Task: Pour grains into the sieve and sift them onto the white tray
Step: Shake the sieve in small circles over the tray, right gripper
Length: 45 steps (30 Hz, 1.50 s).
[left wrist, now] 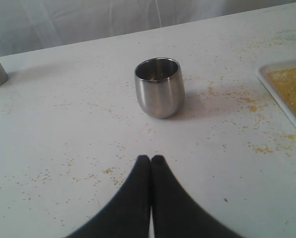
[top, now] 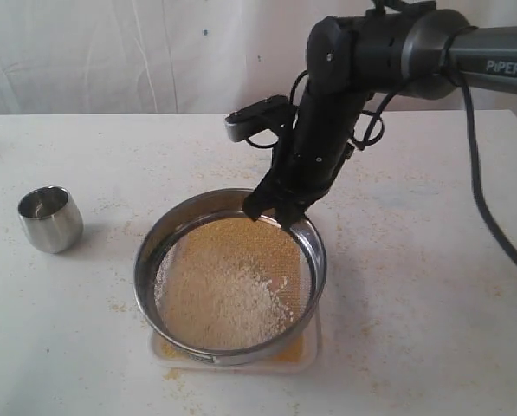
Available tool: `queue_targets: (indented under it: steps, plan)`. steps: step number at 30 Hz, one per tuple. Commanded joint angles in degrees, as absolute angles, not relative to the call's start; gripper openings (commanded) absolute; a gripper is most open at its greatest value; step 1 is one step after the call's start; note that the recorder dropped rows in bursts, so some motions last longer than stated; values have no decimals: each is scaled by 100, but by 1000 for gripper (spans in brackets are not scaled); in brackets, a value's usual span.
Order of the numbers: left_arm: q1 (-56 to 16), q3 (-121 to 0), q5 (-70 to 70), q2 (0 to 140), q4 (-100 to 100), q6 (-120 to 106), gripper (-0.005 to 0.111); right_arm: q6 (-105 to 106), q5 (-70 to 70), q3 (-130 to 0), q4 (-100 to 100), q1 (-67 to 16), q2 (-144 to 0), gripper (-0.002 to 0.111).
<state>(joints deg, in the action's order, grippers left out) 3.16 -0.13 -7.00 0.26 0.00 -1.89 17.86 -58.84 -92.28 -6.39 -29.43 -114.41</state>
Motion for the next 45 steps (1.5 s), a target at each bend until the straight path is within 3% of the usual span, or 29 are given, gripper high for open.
queue_targets:
  steps: [1,4,8,12,15,16,18,19,23,26,27,29,30,33,35,37,40,41,44,45]
  plan:
    - [330,0,-704,0,0,-150,0,-259,-5478,-9260,473,-2912,-11404,0]
    - [330,0,-704,0,0,-150,0,2699,-6293,-9260,-1280,-2943,-11441,0]
    - [330,0,-704,0,0,-150,0,-141,-5517,-9260,211,-2883,-11470,0]
    - [330,0,-704,0,0,-150,0,3269,-6492,-9274,-1910,-2915,-11483,0]
    - [330,0,-704,0,0,-150,0,85,-5461,-9274,-477,-2835,-11483,0]
    - [330,0,-704,0,0,-150,0,216,-5510,-9274,-564,-2835,-11483,0]
    - [330,0,-704,0,0,-150,0,2960,-6307,-9274,-1958,-2868,-11473,0]
    - [330,0,-704,0,0,-150,0,3346,-6480,-9274,-2120,-2868,-11485,0]
    - [330,0,-704,0,0,-150,0,0,-5676,-9274,-358,-2793,-11485,0]
    - [330,0,-704,0,0,-150,0,3594,-6795,-9264,-2092,-2817,-11473,0]
    - [330,0,-704,0,0,-150,0,3195,-6505,-9264,-1755,-2800,-11473,0]
    - [330,0,-704,0,0,-150,0,327,-5682,-9264,-718,-2731,-11450,0]
    - [330,0,-704,0,0,-150,0,434,-5701,-9264,-835,-2731,-11434,0]
    - [330,0,-704,0,0,-150,0,3858,-6803,-9264,-2456,-2797,-11443,0]
    - [330,0,-704,0,0,-150,0,2365,-5895,-9264,-1277,-2782,-11442,0]
    - [330,0,-704,0,0,-150,0,-532,-5499,-9264,-78,-2753,-11429,0]
    - [330,0,-704,0,0,-150,0,3309,-6416,-9264,-1776,-2794,-11419,0]
    - [330,0,-704,0,0,-150,0,3543,-6569,-9264,-1795,-2794,-11431,0]
    - [330,0,-704,0,0,-150,0,199,-5657,-9264,-219,-2736,-11442,0]
    - [330,0,-704,0,0,-150,0,0,-5713,-9264,-411,-2736,-11442,0]
